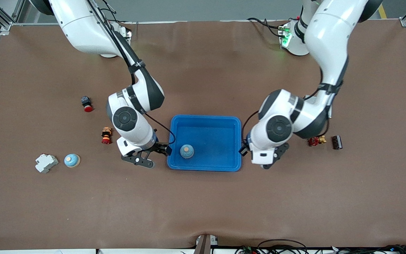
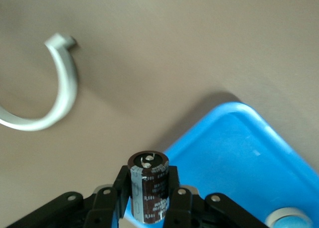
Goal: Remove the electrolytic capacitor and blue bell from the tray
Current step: 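Reach the right gripper to the bell while the left gripper carries the capacitor, then place the capacitor beside the valve while the right gripper grasps the bell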
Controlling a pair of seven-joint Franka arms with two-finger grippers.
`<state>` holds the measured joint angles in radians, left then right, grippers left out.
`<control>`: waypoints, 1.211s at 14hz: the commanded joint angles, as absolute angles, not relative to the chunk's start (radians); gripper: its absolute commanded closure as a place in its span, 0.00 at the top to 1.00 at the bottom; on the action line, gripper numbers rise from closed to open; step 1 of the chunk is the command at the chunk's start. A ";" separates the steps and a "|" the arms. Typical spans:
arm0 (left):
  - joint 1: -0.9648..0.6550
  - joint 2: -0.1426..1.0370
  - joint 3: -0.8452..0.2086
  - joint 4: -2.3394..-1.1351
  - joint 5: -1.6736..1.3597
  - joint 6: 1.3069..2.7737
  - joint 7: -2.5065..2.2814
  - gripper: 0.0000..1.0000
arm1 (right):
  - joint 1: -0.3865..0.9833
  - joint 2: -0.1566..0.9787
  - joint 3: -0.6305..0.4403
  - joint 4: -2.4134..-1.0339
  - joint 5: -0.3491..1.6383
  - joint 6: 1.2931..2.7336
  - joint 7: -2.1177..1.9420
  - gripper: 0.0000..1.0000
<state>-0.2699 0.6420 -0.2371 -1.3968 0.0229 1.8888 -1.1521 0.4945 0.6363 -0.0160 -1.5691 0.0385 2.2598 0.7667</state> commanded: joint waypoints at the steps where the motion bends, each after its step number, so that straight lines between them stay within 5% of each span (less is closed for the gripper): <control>1: -0.201 0.517 -0.244 -1.530 0.037 1.852 -0.944 0.00 | 0.541 0.667 -0.026 -1.553 0.021 2.292 0.866 1.00; 7: 0.023 0.377 -0.244 -1.721 0.115 1.888 -0.484 0.00 | 0.613 0.753 -0.026 -1.462 -0.070 2.283 1.053 1.00; 17: 0.063 0.468 -0.241 -1.851 0.202 2.164 -0.387 0.00 | 0.658 0.842 -0.025 -1.371 -0.109 2.281 1.210 1.00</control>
